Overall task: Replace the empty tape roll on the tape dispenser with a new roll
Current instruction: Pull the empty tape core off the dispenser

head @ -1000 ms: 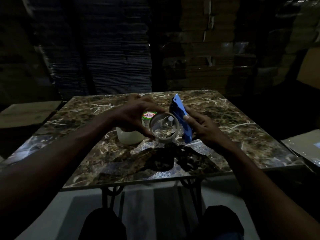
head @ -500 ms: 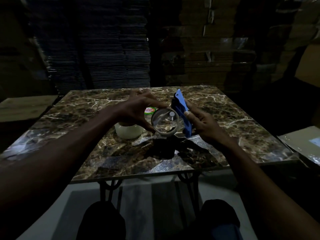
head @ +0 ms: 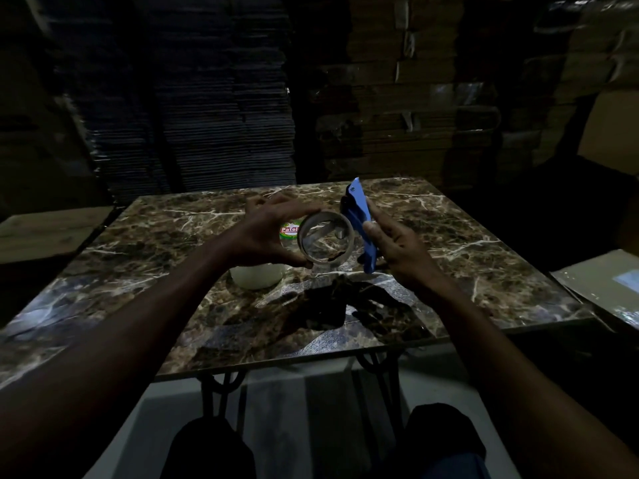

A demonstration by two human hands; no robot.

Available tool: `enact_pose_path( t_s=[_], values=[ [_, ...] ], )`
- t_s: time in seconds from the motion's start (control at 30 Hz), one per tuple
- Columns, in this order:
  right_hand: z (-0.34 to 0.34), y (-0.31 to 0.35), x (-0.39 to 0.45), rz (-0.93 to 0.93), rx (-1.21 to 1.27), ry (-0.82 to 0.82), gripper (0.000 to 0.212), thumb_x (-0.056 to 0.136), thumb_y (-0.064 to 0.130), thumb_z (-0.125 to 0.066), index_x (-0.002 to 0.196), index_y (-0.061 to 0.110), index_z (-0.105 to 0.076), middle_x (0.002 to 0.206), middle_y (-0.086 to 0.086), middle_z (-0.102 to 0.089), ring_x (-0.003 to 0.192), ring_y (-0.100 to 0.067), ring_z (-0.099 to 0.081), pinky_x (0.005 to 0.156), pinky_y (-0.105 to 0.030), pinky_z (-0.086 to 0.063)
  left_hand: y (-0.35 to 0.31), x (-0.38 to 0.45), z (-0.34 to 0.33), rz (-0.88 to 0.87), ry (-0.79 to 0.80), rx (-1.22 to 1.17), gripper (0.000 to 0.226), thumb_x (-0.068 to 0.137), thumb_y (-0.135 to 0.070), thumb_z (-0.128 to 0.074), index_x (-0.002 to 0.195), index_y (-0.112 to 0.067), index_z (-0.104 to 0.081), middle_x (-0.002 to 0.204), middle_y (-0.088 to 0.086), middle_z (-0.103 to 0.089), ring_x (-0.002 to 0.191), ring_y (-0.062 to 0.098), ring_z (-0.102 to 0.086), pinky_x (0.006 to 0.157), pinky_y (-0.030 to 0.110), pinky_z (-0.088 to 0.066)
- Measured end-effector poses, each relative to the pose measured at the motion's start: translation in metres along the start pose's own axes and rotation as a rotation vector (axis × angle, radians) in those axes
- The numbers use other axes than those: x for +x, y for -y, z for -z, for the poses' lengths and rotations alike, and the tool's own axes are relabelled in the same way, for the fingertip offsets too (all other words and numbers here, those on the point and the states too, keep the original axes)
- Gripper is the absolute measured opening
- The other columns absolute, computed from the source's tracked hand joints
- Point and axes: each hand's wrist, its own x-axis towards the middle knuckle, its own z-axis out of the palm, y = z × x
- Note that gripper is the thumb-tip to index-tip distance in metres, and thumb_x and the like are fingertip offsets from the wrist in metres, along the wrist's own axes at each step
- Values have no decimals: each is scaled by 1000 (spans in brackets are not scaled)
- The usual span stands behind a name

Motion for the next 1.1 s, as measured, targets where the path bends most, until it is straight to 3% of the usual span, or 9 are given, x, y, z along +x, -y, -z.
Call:
enact_pose_path(
  t_s=[0.1,0.47,0.57,0.67,0.73,0.83,0.97,1.03,1.1],
  values=[
    [0,1,1,-14,10,-22,51,103,28,-46,153,27,-33,154,2,-42,133,-11,-48,108,-41,-47,-3,-1,2,2,-30,-3,95,63,-70,-74,147,-44,-38,142,-18,-53,136,14,-42,108,66,-35],
    [-5,1,0,-45,1,-82,56,101,36,-49,154,28,-32,157,3,-39,138,-16,-45,109,-44,-46,-14,-3,4,47,-76,-21,100,65,-67,-77,152,-31,-41,150,-5,-53,140,18,-42,111,65,-33],
    [-7,0,1,-73,33,-87,54,102,34,-48,153,34,-31,151,4,-46,130,-22,-54,96,-46,-55,-19,-5,2,75,-118,-2,101,63,-70,-67,152,-28,-43,150,-4,-53,140,17,-42,114,64,-27],
    [-9,3,-1,-78,48,-104,51,103,32,-45,152,34,-32,143,7,-50,117,-17,-60,74,-22,-60,-26,-9,1,108,-159,36,101,62,-72,-61,152,-29,-43,149,-6,-53,139,14,-40,111,53,-23],
    [-9,5,-3,-84,50,-109,51,103,32,-45,152,34,-32,150,7,-45,120,-17,-58,68,-15,-58,-27,-10,0,122,-178,47,100,61,-72,-60,151,-32,-42,148,-9,-53,139,14,-40,103,45,-19],
    [-10,8,-5,-98,47,-120,51,103,34,-45,152,34,-32,150,6,-47,128,-27,-55,82,-37,-61,-24,-13,1,148,-216,36,97,62,-73,-61,149,-32,-45,146,-11,-54,136,14,-42,101,43,-18],
    [-12,16,-8,-134,95,-143,49,104,29,-45,151,31,-35,110,31,-52,123,-26,-57,83,-44,-58,-12,-14,5,184,-235,44,97,62,-78,-65,146,-34,-46,145,-13,-57,134,14,-48,110,54,-28],
    [-13,18,-8,-138,99,-134,48,104,31,-45,151,34,-35,114,27,-53,120,-26,-59,88,-53,-58,-12,-16,10,222,-260,71,98,62,-78,-62,147,-33,-46,144,-10,-58,132,17,-49,111,57,-29],
    [-14,19,-7,-135,80,-128,49,103,32,-45,151,34,-34,132,21,-47,120,-20,-58,86,-45,-60,-12,-19,16,240,-282,69,97,62,-77,-60,146,-30,-48,140,-7,-60,128,21,-52,109,61,-33]
  ],
)
